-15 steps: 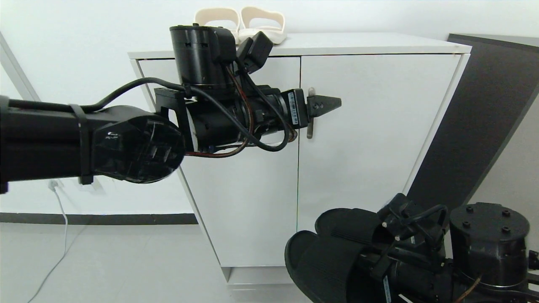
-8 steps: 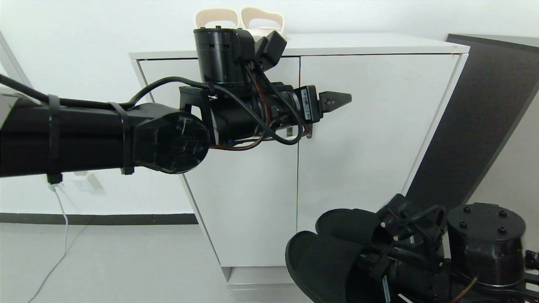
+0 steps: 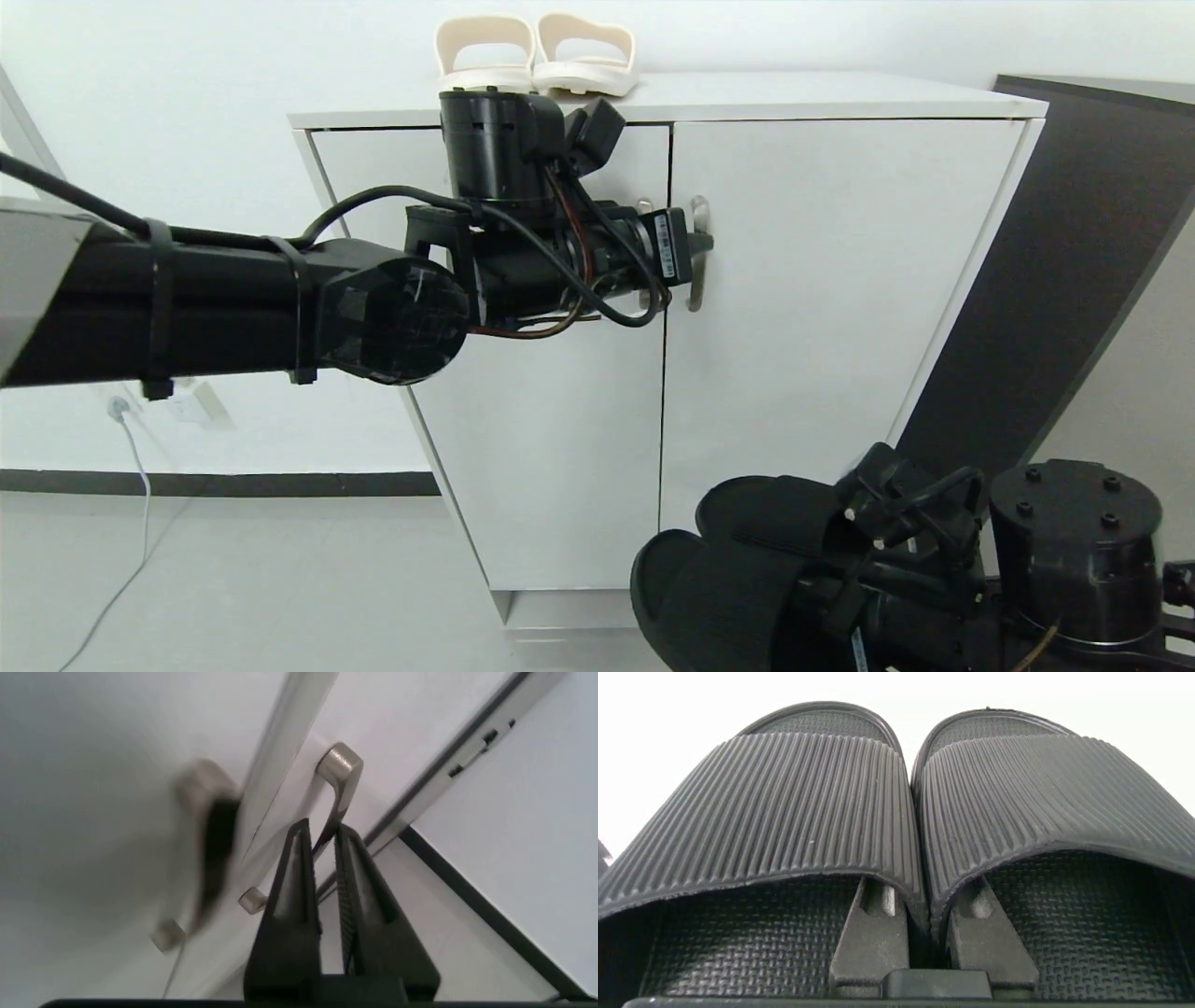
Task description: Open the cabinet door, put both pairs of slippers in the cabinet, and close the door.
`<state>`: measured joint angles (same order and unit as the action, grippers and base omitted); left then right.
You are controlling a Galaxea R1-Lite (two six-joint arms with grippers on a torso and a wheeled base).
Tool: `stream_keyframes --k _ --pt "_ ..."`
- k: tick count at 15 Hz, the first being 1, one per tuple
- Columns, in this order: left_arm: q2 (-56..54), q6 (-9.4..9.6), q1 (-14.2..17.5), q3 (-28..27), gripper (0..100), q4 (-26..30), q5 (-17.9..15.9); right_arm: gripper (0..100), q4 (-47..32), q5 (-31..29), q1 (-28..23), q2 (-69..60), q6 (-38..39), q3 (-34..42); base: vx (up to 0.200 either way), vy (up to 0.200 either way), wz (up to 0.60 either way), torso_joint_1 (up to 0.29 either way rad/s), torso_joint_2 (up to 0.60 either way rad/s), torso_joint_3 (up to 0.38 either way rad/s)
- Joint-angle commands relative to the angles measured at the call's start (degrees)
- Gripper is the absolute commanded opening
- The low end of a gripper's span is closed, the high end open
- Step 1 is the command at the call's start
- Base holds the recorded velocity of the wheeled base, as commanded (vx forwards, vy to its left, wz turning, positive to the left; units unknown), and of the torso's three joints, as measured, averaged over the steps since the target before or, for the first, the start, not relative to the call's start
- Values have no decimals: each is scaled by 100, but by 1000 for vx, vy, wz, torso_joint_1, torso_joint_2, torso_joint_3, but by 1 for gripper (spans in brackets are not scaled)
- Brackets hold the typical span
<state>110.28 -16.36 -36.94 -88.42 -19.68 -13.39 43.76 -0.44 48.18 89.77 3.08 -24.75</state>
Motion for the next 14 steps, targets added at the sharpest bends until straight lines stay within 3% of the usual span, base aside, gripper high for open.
stream_keyframes --k 1,10,12,14 --pt "-287 -8 -77 290 0 -19 -15 0 1 193 7 -83 -1 128 0 0 0 0 0 0" --pt "-1491 28 -551 1652 0 -133 -15 0 1 949 16 -329 -449 550 0 0 0 0 0 0" --pt "-1720 28 -569 1978 0 -282 -15 0 1 967 16 -329 -563 603 0 0 0 0 0 0" --pt "-1799 10 -376 2232 0 -502 -33 0 1 1055 34 -320 -572 611 0 0 0 0 0 0"
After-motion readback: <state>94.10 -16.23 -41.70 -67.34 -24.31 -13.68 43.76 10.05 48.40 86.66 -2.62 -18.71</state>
